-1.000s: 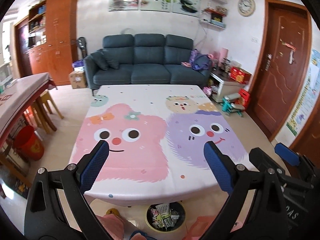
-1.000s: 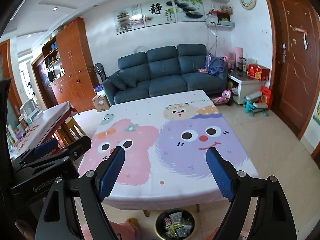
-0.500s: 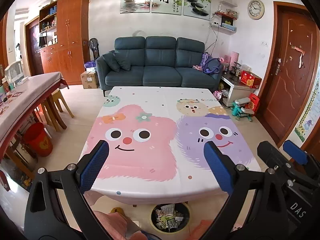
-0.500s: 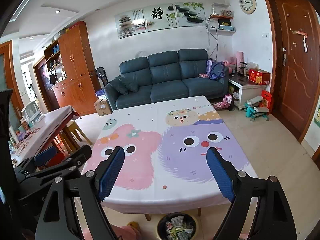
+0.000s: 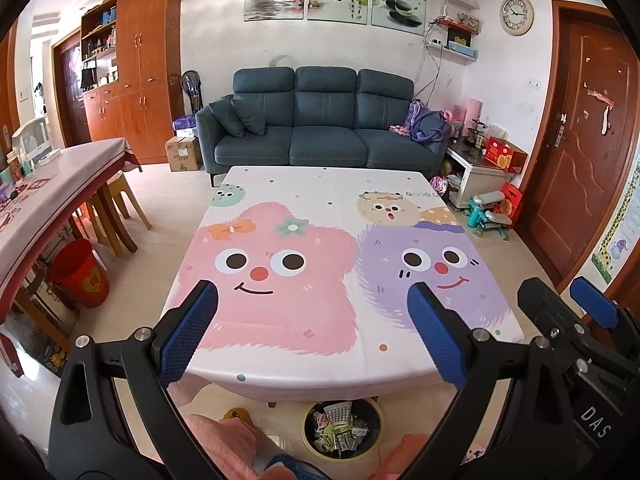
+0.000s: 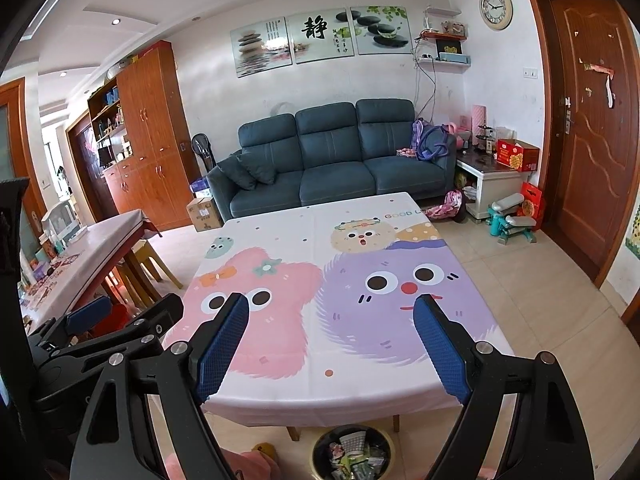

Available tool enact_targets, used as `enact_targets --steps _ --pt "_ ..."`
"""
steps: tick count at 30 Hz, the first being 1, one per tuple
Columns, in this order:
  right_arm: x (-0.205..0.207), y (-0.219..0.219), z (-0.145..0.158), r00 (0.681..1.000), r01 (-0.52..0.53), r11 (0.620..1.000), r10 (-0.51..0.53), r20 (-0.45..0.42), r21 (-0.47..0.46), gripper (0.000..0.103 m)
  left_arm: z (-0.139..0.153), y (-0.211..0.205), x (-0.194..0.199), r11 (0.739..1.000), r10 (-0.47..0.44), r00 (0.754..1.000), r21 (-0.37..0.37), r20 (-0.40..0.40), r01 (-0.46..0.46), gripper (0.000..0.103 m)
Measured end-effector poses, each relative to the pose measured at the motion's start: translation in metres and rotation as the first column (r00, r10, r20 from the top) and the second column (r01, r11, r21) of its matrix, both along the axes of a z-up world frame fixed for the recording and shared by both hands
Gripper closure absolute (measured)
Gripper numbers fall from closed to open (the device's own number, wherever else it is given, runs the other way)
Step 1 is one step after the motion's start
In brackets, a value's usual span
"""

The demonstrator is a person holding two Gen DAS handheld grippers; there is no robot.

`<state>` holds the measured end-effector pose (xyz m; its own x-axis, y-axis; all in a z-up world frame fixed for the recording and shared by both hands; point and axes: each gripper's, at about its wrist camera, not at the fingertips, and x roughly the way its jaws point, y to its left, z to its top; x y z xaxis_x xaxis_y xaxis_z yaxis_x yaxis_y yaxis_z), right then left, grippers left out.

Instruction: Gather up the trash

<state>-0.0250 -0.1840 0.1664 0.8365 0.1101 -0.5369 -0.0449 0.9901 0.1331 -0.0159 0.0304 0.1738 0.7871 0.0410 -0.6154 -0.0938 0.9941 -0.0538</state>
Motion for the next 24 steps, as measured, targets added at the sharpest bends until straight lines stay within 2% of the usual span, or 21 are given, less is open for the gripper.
enact_targets --steps 10,24 --pt "-0.003 -0.005 0.001 1.0 0.013 1.0 -0.013 -0.001 -0.005 0.017 0.0 -0.001 0.0 1.0 0.003 1.0 0.003 -0.003 -0.003 0.008" --pt "0.002 -0.017 -0.012 0.999 0.024 1.0 -0.024 -0.025 -0.004 0.017 -0.013 0.002 -0.004 1.0 -0.012 0.999 0.024 -0.033 0.012 0.008"
